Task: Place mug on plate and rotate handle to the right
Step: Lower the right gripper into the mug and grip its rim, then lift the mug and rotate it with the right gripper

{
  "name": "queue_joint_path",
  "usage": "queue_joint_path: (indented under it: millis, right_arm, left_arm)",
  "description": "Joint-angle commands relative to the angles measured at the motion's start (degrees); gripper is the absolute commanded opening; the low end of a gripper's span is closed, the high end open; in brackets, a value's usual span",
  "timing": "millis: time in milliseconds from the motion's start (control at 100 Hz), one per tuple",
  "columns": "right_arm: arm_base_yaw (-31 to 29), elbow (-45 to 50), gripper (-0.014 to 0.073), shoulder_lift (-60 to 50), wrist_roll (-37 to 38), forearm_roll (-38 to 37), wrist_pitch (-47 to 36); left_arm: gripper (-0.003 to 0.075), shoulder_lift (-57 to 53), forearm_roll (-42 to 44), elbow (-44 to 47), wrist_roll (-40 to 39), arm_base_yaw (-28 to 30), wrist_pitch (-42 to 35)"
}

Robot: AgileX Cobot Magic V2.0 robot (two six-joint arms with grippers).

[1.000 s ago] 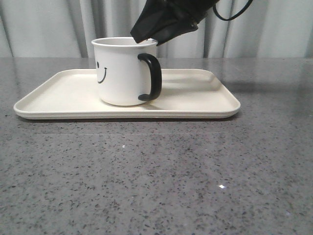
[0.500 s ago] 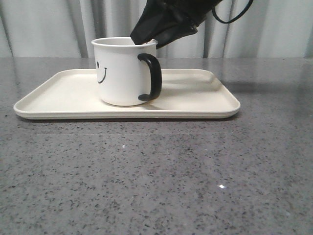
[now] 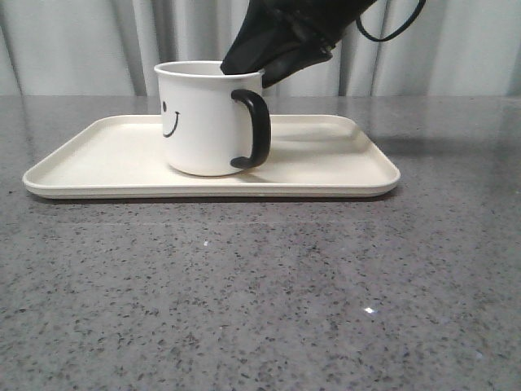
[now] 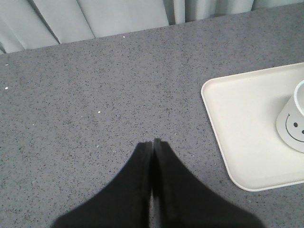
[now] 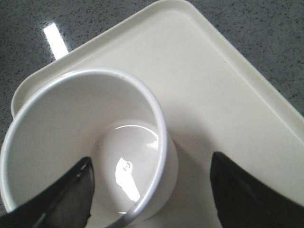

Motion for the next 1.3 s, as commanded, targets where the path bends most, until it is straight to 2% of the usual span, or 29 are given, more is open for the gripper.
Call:
queue_joint_path:
  millis: [0,80,150,410,580,910,1150,1290]
  right_arm:
    - [0.1,-2.0,0.0515,-3.0,0.7,1.4,-0.1]
    - [0.1,-2.0,0.0507,-3.0,0.7,1.4,0.1]
    - [0.1,-2.0,0.0456,-3.0,0.7,1.4,0.2]
    - [0.1,-2.0,0.009,-3.0,0.7,1.4,1.1]
    - [0.1,-2.0,-0.0067,-3.0,0.7,1.4,1.3]
    - [0.1,-3.5,-0.0066,-3.2,0.7,1.6,2.4]
    - [0.0,-14.3,-0.0066,-3.2,0.7,-0.4,11.8]
    - [0.0,-21.9,-0.0066,-3.2,1.2,-4.8,17.3]
  left_arm:
    - [-0.002,-0.4,-0.3,-1.3,-0.6,0.1,-3.6]
    - [-0.002,-0.4,-0.3,-1.3,-0.6,0.1,-3.6]
    - [-0.002,-0.4,-0.3,-1.3,-0.6,0.1,-3.6]
    - [-0.002,-0.4,-0.3,-1.3,-0.6,0.1,-3.6]
    - [-0.002,-0.4,-0.3,-1.3,-0.6,0.1,-3.6]
    - [-0.002,-0.4,-0.3,-1.3,-0.4,0.1,-3.6]
    - [-0.002,-0.4,-0.3,-1.3,-0.4,0.1,-3.6]
    - [-0.002,-0.4,-0.3,-1.3,-0.4,0.1,-3.6]
